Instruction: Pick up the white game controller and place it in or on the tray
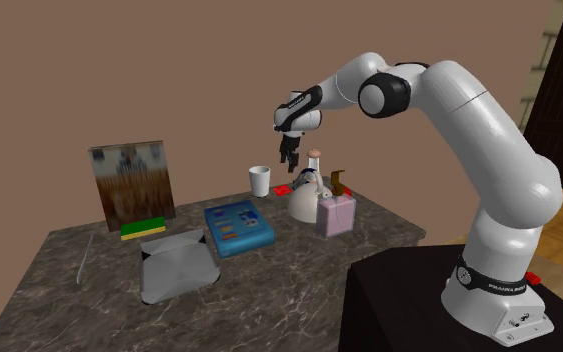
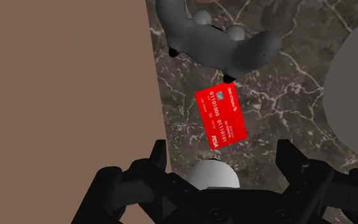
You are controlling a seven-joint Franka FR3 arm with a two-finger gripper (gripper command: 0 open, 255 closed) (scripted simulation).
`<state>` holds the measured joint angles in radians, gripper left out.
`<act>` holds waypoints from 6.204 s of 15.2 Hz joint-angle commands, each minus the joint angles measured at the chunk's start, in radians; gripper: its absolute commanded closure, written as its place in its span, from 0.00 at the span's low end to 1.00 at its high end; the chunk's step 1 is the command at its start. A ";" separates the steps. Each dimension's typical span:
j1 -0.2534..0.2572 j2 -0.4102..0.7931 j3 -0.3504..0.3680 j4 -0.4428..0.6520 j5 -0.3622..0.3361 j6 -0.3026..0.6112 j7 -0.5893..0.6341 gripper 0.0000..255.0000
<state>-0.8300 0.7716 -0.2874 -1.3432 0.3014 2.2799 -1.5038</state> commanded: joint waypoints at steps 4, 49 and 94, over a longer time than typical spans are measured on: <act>-0.001 0.008 0.001 0.004 0.001 0.004 0.000 0.00; -0.286 0.414 0.194 0.571 -0.091 -0.372 -0.846 1.00; 0.041 -0.134 0.221 -0.102 -0.121 -0.210 -0.548 1.00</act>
<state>-0.8082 0.6478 -0.0700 -1.4250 0.1822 2.0572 -2.0740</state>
